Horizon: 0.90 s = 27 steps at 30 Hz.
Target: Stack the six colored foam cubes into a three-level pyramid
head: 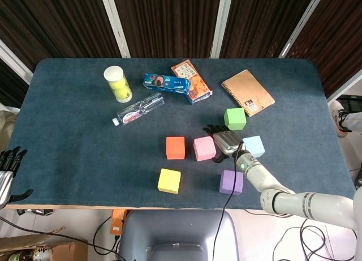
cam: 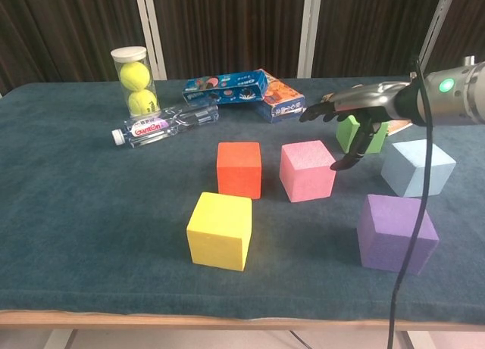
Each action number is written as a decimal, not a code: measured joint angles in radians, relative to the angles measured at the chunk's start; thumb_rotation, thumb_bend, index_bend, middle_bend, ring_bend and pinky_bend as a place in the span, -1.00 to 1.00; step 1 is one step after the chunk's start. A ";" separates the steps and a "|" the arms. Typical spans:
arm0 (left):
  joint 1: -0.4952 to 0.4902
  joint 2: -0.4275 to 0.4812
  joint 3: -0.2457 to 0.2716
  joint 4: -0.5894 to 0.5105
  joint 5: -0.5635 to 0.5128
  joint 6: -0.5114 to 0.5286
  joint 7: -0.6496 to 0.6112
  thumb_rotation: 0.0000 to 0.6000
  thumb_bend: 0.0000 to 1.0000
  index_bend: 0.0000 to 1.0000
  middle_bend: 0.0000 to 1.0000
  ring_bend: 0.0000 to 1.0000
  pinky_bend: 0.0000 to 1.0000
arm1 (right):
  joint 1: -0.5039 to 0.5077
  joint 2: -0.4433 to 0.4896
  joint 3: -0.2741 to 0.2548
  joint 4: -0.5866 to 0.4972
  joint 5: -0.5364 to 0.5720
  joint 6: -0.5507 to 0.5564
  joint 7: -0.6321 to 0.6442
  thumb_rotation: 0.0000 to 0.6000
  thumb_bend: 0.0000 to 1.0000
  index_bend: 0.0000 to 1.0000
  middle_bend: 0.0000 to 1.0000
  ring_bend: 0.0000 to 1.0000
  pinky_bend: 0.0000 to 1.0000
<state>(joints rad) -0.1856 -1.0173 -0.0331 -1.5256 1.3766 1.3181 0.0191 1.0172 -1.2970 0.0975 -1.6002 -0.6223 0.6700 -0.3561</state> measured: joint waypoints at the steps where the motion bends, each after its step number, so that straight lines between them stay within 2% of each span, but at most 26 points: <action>1: 0.000 0.000 -0.001 0.000 -0.001 -0.001 0.001 0.96 -0.81 -0.85 -1.00 -1.00 -0.78 | -0.001 -0.006 -0.002 0.013 -0.008 -0.005 0.006 1.00 -0.62 -0.89 -1.00 -1.00 -1.00; 6: 0.001 0.002 -0.004 -0.002 -0.003 -0.004 0.000 0.94 -0.81 -0.85 -1.00 -1.00 -0.78 | 0.006 -0.040 -0.014 0.076 -0.015 -0.022 0.018 1.00 -0.62 -0.86 -1.00 -1.00 -1.00; 15: -0.002 0.003 -0.006 -0.004 -0.004 -0.016 0.008 0.96 -0.81 -0.85 -1.00 -1.00 -0.78 | 0.049 -0.099 -0.026 0.147 0.041 -0.068 0.023 1.00 -0.62 -0.71 -1.00 -1.00 -1.00; 19: -0.002 0.007 -0.007 -0.009 -0.006 -0.019 0.008 0.96 -0.80 -0.85 -1.00 -1.00 -0.78 | 0.076 -0.120 -0.029 0.176 0.064 -0.089 0.027 1.00 -0.62 -0.59 -1.00 -1.00 -1.00; 27: 0.001 0.009 -0.006 -0.007 -0.002 -0.021 0.000 0.95 -0.80 -0.85 -1.00 -1.00 -0.78 | 0.086 -0.141 -0.044 0.201 0.091 -0.052 0.029 1.00 -0.62 -0.24 -1.00 -1.00 -1.00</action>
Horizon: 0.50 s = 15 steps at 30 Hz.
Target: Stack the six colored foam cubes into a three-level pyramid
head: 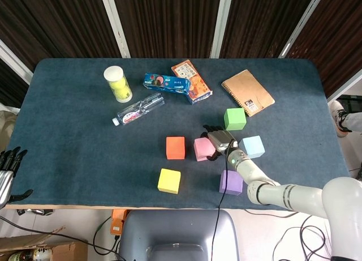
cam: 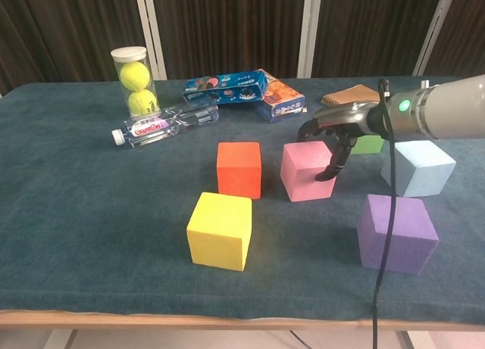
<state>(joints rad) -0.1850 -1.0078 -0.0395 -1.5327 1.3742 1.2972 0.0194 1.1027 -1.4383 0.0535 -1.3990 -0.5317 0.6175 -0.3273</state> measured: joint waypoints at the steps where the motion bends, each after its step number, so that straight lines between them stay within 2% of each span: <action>1: 0.000 0.000 0.000 0.001 0.000 -0.001 -0.001 0.95 -0.81 -0.85 -1.00 -1.00 -0.78 | -0.001 -0.002 0.000 0.002 0.005 0.007 0.001 1.00 -0.62 -0.20 -1.00 -1.00 -1.00; 5: 0.000 -0.001 0.001 0.006 0.003 -0.005 -0.008 0.96 -0.80 -0.85 -1.00 -1.00 -0.78 | -0.005 -0.016 0.007 0.011 0.020 0.040 0.007 1.00 -0.62 -0.08 -1.00 -1.00 -1.00; 15: 0.001 0.002 0.000 0.012 0.007 -0.007 -0.024 0.96 -0.80 -0.85 -1.00 -1.00 -0.78 | 0.028 -0.022 0.046 -0.020 0.139 0.088 -0.017 1.00 -0.62 -0.05 -1.00 -1.00 -1.00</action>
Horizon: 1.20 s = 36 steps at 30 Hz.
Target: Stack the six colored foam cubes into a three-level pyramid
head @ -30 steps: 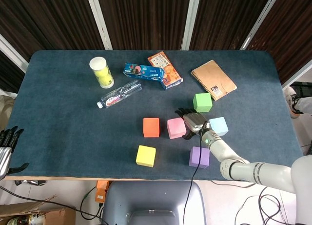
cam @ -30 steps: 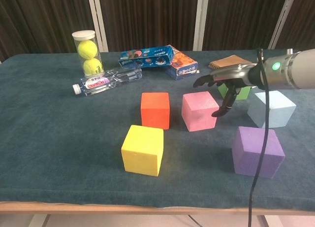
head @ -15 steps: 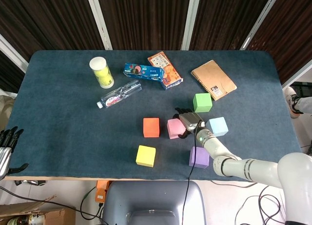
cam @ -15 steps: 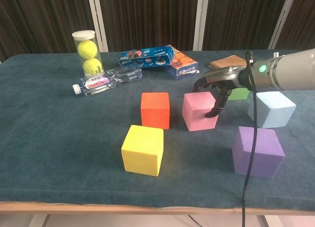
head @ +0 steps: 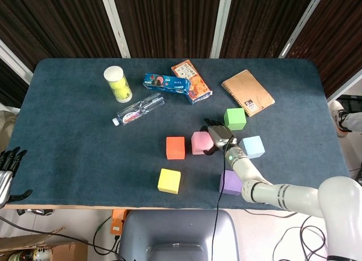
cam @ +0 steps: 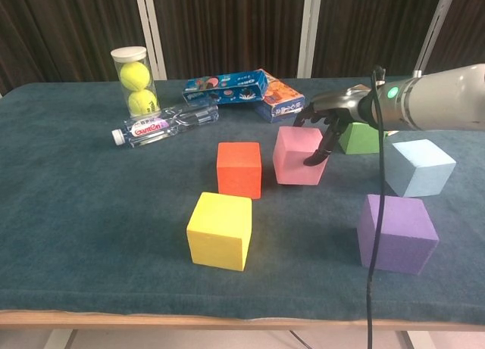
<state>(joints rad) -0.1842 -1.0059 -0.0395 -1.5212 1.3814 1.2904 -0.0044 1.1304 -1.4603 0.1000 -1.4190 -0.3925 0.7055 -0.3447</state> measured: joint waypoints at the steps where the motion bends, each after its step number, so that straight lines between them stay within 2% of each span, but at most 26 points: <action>1: 0.000 0.000 0.000 0.001 0.000 0.000 -0.001 0.95 -0.80 -0.85 -1.00 -1.00 -0.78 | 0.006 0.000 0.001 -0.004 0.017 0.004 -0.009 1.00 -0.62 -0.05 -1.00 -1.00 -1.00; 7: 0.002 0.002 0.001 0.005 0.002 -0.001 -0.012 0.95 -0.80 -0.85 -1.00 -1.00 -0.78 | 0.057 -0.008 0.001 -0.030 0.137 0.041 -0.082 1.00 -0.62 -0.07 -1.00 -1.00 -1.00; 16: 0.007 0.007 0.002 0.009 0.007 0.004 -0.025 0.96 -0.80 -0.85 -1.00 -1.00 -0.78 | 0.099 -0.028 -0.016 -0.035 0.226 0.053 -0.162 1.00 -0.62 -0.11 -1.00 -1.00 -1.00; 36: 0.008 0.005 0.001 0.014 0.006 -0.002 -0.029 0.95 -0.80 -0.85 -1.00 -1.00 -0.78 | 0.108 -0.063 -0.007 -0.011 0.254 0.061 -0.199 1.00 -0.62 -0.17 -1.00 -1.00 -1.00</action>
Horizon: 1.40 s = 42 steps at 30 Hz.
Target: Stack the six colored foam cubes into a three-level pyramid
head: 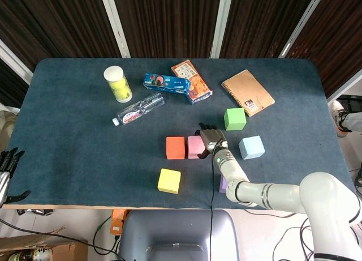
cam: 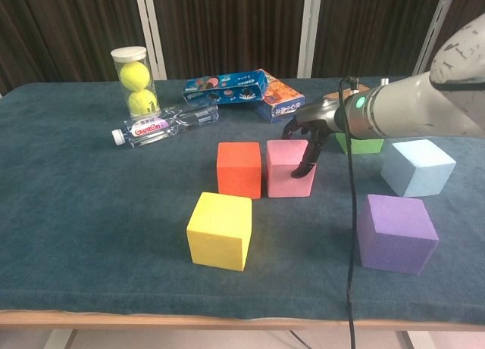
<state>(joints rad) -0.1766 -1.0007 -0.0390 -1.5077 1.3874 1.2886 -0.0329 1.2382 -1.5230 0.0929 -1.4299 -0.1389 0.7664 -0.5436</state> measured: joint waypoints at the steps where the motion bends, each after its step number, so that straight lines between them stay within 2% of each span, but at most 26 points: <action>1: 0.000 0.000 0.000 0.001 0.000 0.000 -0.001 0.95 -0.80 -0.85 -1.00 -1.00 -0.78 | 0.000 -0.002 0.001 0.002 0.000 0.001 -0.001 1.00 -0.62 -0.17 -1.00 -1.00 -1.00; 12: 0.001 0.001 0.001 0.008 0.003 -0.003 -0.014 0.95 -0.80 -0.85 -1.00 -1.00 -0.78 | 0.008 -0.026 0.016 0.012 0.006 0.011 -0.021 1.00 -0.62 -0.21 -1.00 -1.00 -1.00; 19: 0.002 0.002 0.002 0.013 0.004 -0.005 -0.023 0.95 -0.80 -0.85 -1.00 -1.00 -0.78 | 0.013 -0.041 0.025 0.019 0.016 0.022 -0.037 1.00 -0.62 -0.32 -1.00 -1.00 -1.00; 23: 0.004 0.003 0.003 0.016 0.004 -0.004 -0.029 0.95 -0.80 -0.85 -1.00 -1.00 -0.78 | 0.016 -0.048 0.029 0.023 0.023 0.024 -0.046 1.00 -0.62 -0.56 -1.00 -1.00 -1.00; 29: 0.006 0.004 0.003 0.020 0.004 -0.004 -0.036 0.96 -0.80 -0.85 -1.00 -1.00 -0.78 | 0.015 -0.054 0.035 0.028 0.028 0.016 -0.054 1.00 -0.62 -0.76 -1.00 -1.00 -1.00; 38: 0.008 0.006 0.003 0.022 0.005 -0.004 -0.041 0.95 -0.80 -0.85 -1.00 -1.00 -0.78 | 0.012 -0.043 0.036 0.017 0.023 0.000 -0.059 1.00 -0.62 -0.98 -1.00 -1.00 -1.00; 42: 0.008 0.007 0.003 0.024 0.003 -0.006 -0.043 0.95 -0.80 -0.85 -1.00 -1.00 -0.78 | 0.005 -0.013 0.030 -0.023 -0.001 0.006 -0.059 1.00 -0.62 -1.00 -1.00 -1.00 -1.00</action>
<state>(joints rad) -0.1686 -0.9932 -0.0364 -1.4842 1.3902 1.2825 -0.0757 1.2429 -1.5357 0.1231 -1.4529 -0.1400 0.7719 -0.6025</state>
